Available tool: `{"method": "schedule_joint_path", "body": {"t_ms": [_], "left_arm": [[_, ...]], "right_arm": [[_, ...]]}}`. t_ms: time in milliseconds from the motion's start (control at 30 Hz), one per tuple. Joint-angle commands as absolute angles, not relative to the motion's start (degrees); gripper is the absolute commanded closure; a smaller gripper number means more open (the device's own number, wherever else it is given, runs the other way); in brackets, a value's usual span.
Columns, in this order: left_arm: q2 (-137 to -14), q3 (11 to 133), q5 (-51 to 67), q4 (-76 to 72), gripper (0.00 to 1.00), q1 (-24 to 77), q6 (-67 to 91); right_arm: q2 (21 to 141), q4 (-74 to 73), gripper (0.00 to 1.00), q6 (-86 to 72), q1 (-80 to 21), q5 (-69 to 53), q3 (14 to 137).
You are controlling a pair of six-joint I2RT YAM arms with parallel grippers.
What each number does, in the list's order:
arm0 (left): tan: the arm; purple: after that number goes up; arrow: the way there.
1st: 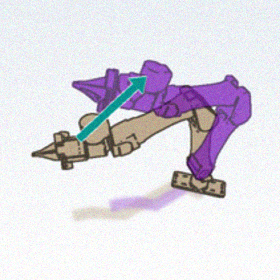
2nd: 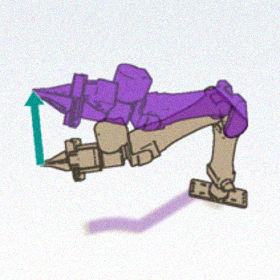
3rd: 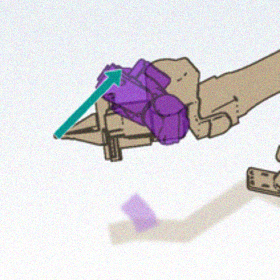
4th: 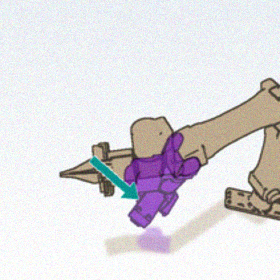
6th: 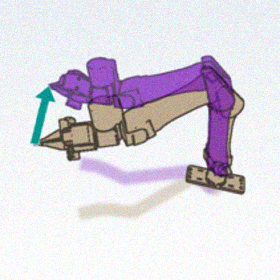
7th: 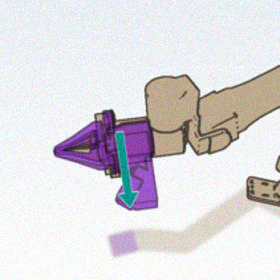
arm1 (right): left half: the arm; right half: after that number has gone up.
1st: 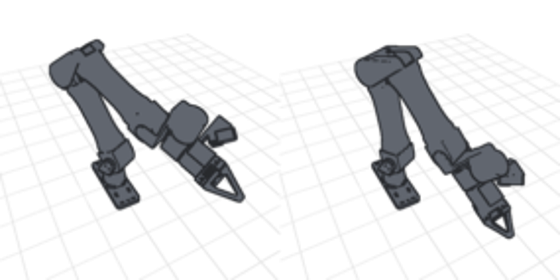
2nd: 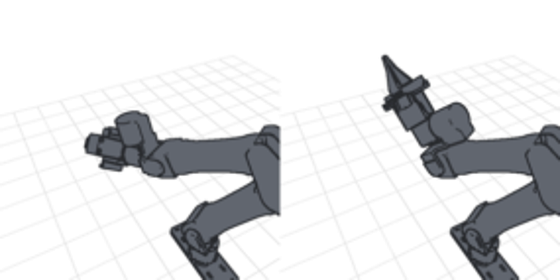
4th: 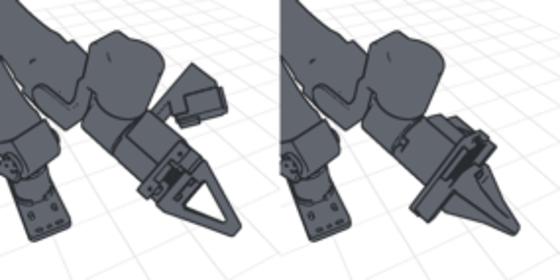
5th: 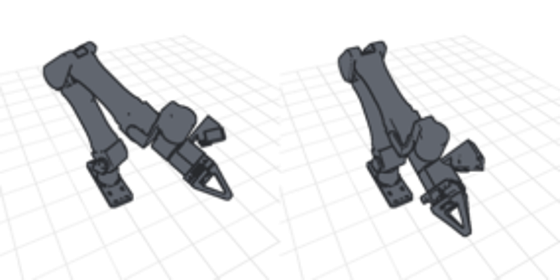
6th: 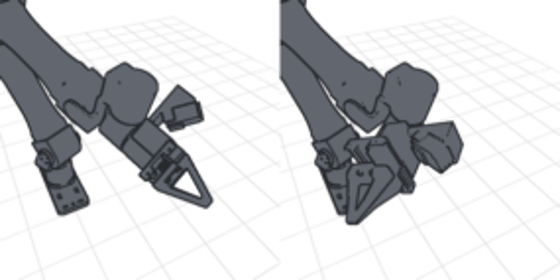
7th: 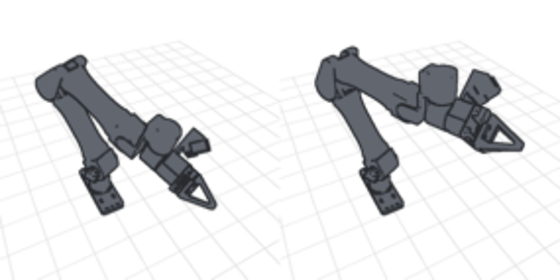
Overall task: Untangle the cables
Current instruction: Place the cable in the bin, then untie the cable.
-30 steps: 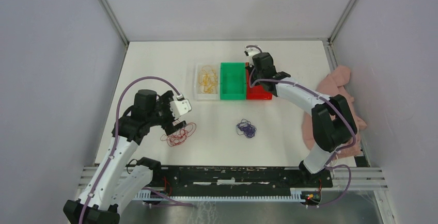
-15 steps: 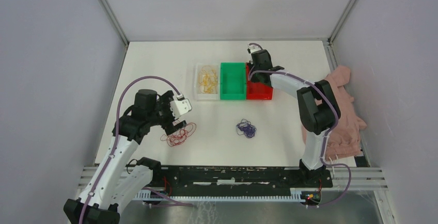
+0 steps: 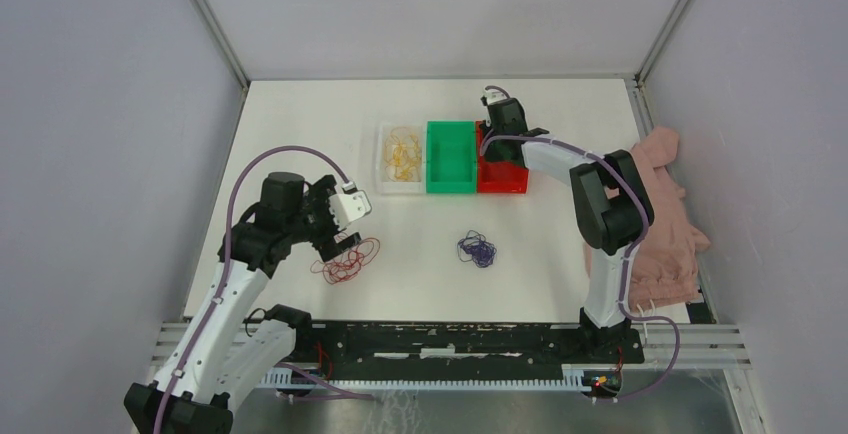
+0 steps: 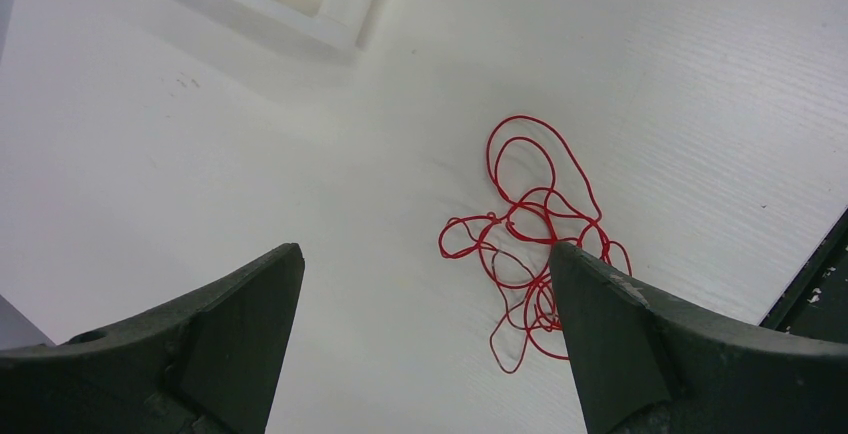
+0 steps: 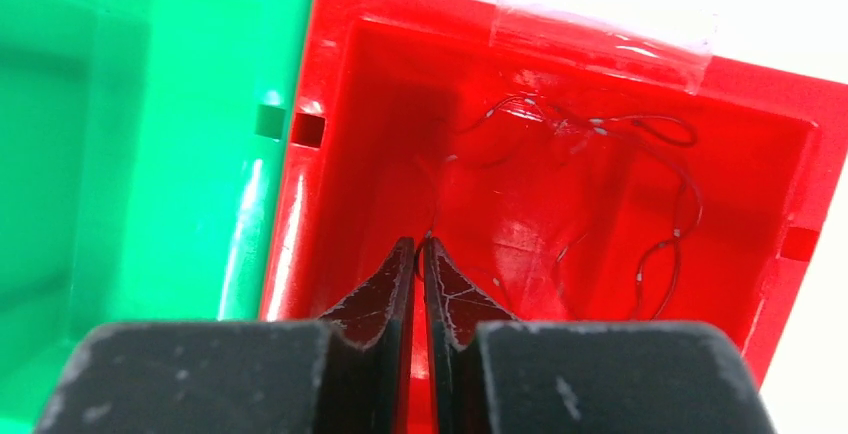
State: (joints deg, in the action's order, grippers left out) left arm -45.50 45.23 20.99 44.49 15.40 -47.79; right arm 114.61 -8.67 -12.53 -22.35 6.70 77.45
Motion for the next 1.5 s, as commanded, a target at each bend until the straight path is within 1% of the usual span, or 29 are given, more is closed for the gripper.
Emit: {"method": "schedule_joint_path", "body": {"t_ms": [0, 67, 167, 400, 500, 633, 733, 900, 1000, 1200, 1300, 1467], "left_arm": [[-44.8, 46.36, 20.94, 44.68, 0.0, 14.9, -46.89], [-44.56, 46.4, 20.92, 44.88, 0.0, 14.87, -46.93], [-44.73, 46.77, 21.45, 45.38, 0.01, 14.85, -46.86], [-46.33, 47.66, 22.08, 45.13, 0.0, 13.77, -46.83], [-47.48, 48.09, 22.76, 45.53, 0.01, 12.04, -48.27], [-49.4, 48.31, 23.65, 45.62, 0.03, 8.8, -50.56], [-51.23, 48.69, 24.81, 45.84, 0.04, 6.52, -51.59], [-52.3, 49.42, 25.91, 47.09, 0.05, 4.75, -53.88], [-52.94, 49.03, 26.2, 47.71, 0.06, 3.17, -56.4], [-58.06, 47.55, 27.67, 46.32, 0.09, -2.41, -59.7], [-61.69, 48.31, 29.35, 45.48, 0.11, -5.43, -59.41], [-63.64, 49.32, 31.73, 44.94, 0.12, -6.76, -58.63]], "right_arm": [[110.94, -5.26, 0.82, -15.29, -22.25, 6.21, 78.57], [108.42, -5.32, 0.73, -15.71, -22.24, 7.23, 78.47], [104.71, -5.97, 0.67, -15.8, -22.25, 8.23, 78.58], [97.33, -7.7, 0.57, -17.71, -22.27, 6.79, 78.08], [94.3, -7.86, 0.51, -18.43, -22.49, 6.4, 76.61], [91.31, -9.01, 0.49, -18.56, -23.44, 5.98, 74.95], [90.15, -9.04, 0.46, -17.83, -24.34, 7.99, 73.4], [89.54, -9.09, 0.46, -18.13, -25.61, 6.13, 71.5], [88.6, -8.69, 0.46, -16.13, -31.81, 6.17, 70.49], [88.61, -3.76, 0.45, -17.66, -45.97, 4.58, 66.51], [92.3, -1.02, 0.45, -18.45, -53.12, 1.2, 65.89], [99.79, 4.38, 0.48, -19.25, -60.46, -3.18, 67.41]]}}
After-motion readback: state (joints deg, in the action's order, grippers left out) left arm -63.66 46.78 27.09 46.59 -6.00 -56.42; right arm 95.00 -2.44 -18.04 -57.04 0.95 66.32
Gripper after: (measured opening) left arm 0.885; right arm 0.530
